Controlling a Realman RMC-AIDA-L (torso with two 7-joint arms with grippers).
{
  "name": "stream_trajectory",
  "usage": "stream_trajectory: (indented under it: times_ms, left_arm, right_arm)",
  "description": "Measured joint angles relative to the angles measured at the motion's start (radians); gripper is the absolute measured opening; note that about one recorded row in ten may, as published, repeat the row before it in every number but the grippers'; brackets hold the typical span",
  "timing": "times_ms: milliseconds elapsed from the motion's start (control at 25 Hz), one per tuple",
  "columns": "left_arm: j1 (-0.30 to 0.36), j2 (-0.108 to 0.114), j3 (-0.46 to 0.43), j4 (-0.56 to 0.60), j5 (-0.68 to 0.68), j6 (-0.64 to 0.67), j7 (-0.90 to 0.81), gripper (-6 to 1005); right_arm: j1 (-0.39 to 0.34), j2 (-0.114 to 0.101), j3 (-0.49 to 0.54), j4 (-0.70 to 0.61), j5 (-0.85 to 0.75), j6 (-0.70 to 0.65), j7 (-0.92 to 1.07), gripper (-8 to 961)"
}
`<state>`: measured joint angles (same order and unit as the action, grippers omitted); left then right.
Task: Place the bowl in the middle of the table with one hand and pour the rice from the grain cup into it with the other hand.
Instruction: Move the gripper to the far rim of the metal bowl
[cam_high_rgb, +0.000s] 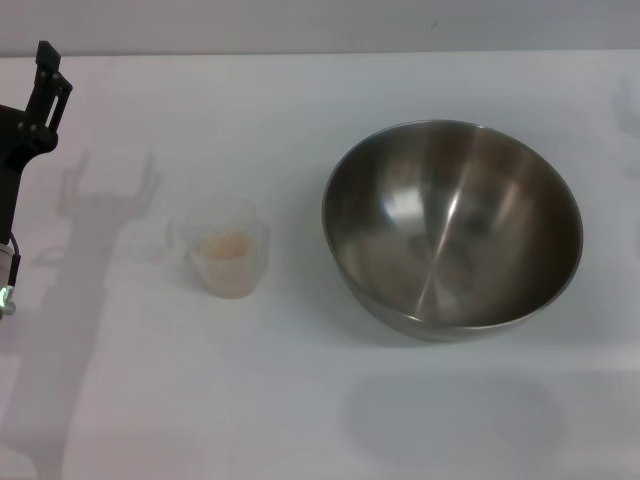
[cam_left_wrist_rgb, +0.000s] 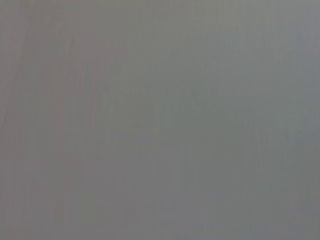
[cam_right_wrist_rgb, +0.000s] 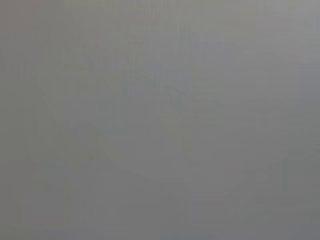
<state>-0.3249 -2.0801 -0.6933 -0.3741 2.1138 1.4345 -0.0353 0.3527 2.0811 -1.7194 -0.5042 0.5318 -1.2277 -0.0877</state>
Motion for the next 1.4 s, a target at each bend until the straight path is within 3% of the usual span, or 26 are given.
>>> stream_trajectory:
  times_ms: [200,320,520,720,880,1040,1400]
  left_arm:
    - [-0.004,0.001,0.0,0.0,0.0,0.003,0.0,838]
    - [-0.005,0.001,-0.001,0.002,-0.001,0.003,0.002,838]
    - [-0.007,0.002,-0.003,0.007,-0.003,0.003,0.001,837]
    - [-0.005,0.004,-0.004,0.005,0.0,0.005,0.001,837]
    - [-0.001,0.004,-0.007,0.005,0.001,0.01,-0.001,837]
    - [0.0,0.004,-0.007,0.007,0.001,0.02,-0.001,836]
    - [-0.005,0.005,-0.001,0.009,0.003,0.051,-0.002,836]
  right_arm:
    - [-0.129,-0.001,0.012,-0.392,-0.09,0.428,0.002,730]
    - [-0.191,0.002,0.019,-0.628,-0.131,0.75,0.003,729]
    - [-0.216,0.001,0.072,-0.969,-0.138,1.363,-0.006,729]
    - [-0.134,-0.005,0.204,-1.267,-0.14,2.044,-0.051,730]
    - [0.012,-0.007,0.357,-1.322,-0.137,2.5,-0.115,723]
    - [0.101,-0.007,0.448,-1.264,-0.138,2.702,-0.235,716]
    - [0.139,-0.007,0.472,-1.093,-0.134,2.749,-0.375,701]
